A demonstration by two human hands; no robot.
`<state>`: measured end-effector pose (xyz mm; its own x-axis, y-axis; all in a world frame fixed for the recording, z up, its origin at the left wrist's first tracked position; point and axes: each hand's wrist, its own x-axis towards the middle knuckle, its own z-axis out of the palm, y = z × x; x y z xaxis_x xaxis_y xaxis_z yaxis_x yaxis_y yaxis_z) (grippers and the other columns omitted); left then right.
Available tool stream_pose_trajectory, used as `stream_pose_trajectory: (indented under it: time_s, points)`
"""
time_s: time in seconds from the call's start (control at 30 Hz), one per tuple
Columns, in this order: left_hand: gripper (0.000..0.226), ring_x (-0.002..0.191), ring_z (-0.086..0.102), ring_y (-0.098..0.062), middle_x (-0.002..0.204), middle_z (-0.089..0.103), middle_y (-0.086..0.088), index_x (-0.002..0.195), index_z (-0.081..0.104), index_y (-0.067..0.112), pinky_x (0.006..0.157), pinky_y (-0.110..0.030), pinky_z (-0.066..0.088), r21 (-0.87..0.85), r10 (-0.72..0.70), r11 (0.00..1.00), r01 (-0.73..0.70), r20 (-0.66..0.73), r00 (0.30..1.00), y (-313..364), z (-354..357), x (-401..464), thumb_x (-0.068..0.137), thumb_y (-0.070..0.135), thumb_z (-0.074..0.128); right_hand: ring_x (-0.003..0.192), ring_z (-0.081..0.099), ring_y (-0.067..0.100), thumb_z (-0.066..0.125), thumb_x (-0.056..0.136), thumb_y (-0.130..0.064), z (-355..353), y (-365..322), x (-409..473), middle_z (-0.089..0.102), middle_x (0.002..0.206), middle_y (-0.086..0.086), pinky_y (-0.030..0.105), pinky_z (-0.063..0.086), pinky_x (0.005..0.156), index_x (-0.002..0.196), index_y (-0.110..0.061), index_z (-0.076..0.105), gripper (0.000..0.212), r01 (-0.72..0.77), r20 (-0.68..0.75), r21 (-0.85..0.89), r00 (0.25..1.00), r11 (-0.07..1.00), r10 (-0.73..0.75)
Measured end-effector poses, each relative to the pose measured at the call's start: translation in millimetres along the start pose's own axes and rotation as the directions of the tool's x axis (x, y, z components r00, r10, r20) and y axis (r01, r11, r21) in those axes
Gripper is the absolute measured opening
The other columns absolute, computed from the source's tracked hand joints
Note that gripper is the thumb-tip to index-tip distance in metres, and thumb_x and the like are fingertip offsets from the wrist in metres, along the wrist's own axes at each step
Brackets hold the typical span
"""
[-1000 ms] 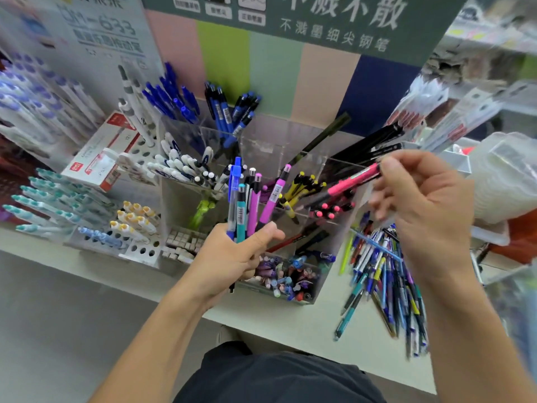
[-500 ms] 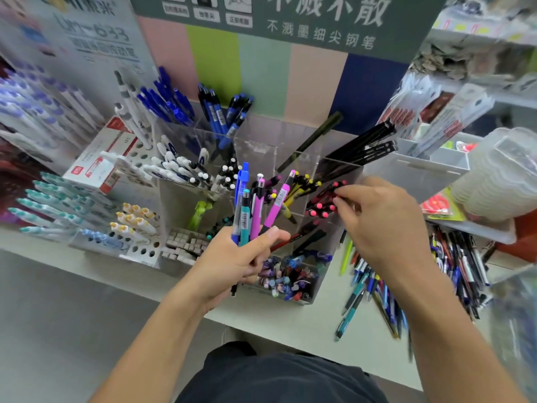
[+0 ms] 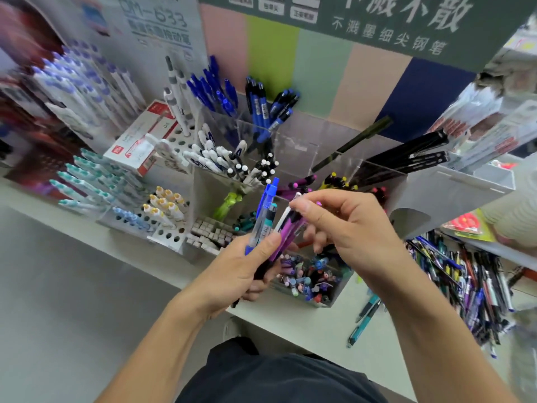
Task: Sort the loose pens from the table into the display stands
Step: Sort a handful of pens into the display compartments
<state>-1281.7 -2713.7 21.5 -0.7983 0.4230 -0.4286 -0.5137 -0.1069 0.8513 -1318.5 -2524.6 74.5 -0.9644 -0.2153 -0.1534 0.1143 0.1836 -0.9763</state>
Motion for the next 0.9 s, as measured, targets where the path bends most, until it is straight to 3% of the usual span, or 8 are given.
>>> stream_pose_trajectory:
  time_s: [0.1,0.23,0.4,0.5,0.57,0.63,0.8,0.9]
  points:
    - [0.028,0.045,0.031,-0.014,0.067,0.051,-0.009,0.088,0.059,0.02,0.04,-0.019,0.025,0.003,0.05,0.999,-0.05,-0.077,0.996,-2.7,-3.6,-3.2,0.093,0.048,0.058,0.049,0.06,0.016,0.078,0.084,-0.015,6.9,-3.3,2.4,0.068,0.062,0.007,0.026,0.053,0.052,0.083,-0.012,0.077,0.003,0.012,0.008,-0.025,1.0,1.0,-0.012]
    - [0.028,0.046,0.049,-0.016,0.075,0.068,-0.016,0.094,0.068,0.015,0.036,-0.02,0.028,-0.076,0.114,0.987,-0.144,-0.306,0.945,-5.5,-8.4,-4.3,0.09,0.041,0.059,0.051,0.067,0.019,0.077,0.083,-0.009,2.7,-12.7,-0.8,0.072,0.064,0.007,0.026,0.057,0.054,0.085,-0.015,0.078,0.006,0.071,-0.107,-0.021,0.992,0.997,-0.073]
    - [0.028,0.044,0.038,-0.011,0.067,0.057,-0.003,0.101,0.064,0.009,0.037,-0.02,0.025,-0.045,0.086,0.991,-0.126,-0.504,0.859,-13.6,-27.3,-3.1,0.1,0.036,0.056,0.061,0.071,0.014,0.075,0.09,-0.018,-38.6,-41.9,3.1,0.074,0.072,-0.004,0.024,0.058,0.063,0.101,-0.015,0.076,0.012,0.312,-0.459,-0.187,0.811,0.932,-0.364]
    - [0.022,0.045,0.029,-0.011,0.065,0.044,-0.002,0.101,0.066,0.009,0.037,-0.019,0.021,-0.154,0.031,0.982,-0.108,-0.433,0.901,-11.5,-30.2,-4.0,0.103,0.025,0.052,0.062,0.072,0.013,0.077,0.089,-0.017,-26.3,-35.0,23.7,0.075,0.078,-0.003,0.023,0.058,0.06,0.101,-0.015,0.077,0.012,0.281,-0.449,-0.323,0.795,0.904,-0.408]
    - [0.024,0.044,0.027,-0.01,0.065,0.04,-0.004,0.103,0.065,0.006,0.036,-0.018,0.019,-0.241,0.018,0.965,-0.104,-0.333,0.943,-7.9,-28.2,-5.1,0.104,0.016,0.044,0.062,0.071,0.008,0.079,0.086,-0.017,-8.7,-17.2,40.1,0.074,0.079,-0.007,0.022,0.059,0.061,0.097,-0.017,0.08,0.011,0.227,-0.386,-0.446,0.824,0.866,-0.415]
    - [0.03,0.044,0.027,-0.01,0.066,0.04,-0.005,0.104,0.067,0.005,0.037,-0.019,0.018,-0.281,0.022,0.955,-0.098,-0.26,0.965,-4.0,-26.1,-7.3,0.103,0.012,0.038,0.071,0.07,0.006,0.081,0.084,-0.022,5.2,-2.2,52.1,0.074,0.079,-0.01,0.027,0.059,0.072,0.097,-0.019,0.081,0.013,0.154,-0.304,-0.544,0.88,0.825,-0.365]
    - [0.028,0.045,0.033,-0.011,0.068,0.047,-0.005,0.109,0.072,0.009,0.039,-0.023,0.019,-0.251,0.058,0.963,-0.095,-0.15,0.987,2.5,-23.3,-10.4,0.097,0.023,0.051,0.096,0.068,0.028,0.071,0.093,-0.02,17.6,2.2,62.2,0.077,0.101,0.009,0.043,0.054,0.09,0.108,-0.012,0.078,0.019,0.062,-0.122,-0.785,0.96,0.616,-0.252]
    - [0.029,0.047,0.04,-0.013,0.07,0.055,-0.006,0.112,0.072,0.009,0.038,-0.021,0.025,-0.206,0.092,0.971,-0.122,-0.148,0.985,4.1,-22.5,-11.0,0.093,0.026,0.057,0.1,0.064,0.027,0.064,0.098,-0.027,18.3,-5.7,54.6,0.073,0.104,0.007,0.04,0.051,0.088,0.121,-0.013,0.071,0.027,0.097,-0.081,-0.86,0.943,0.502,-0.322]
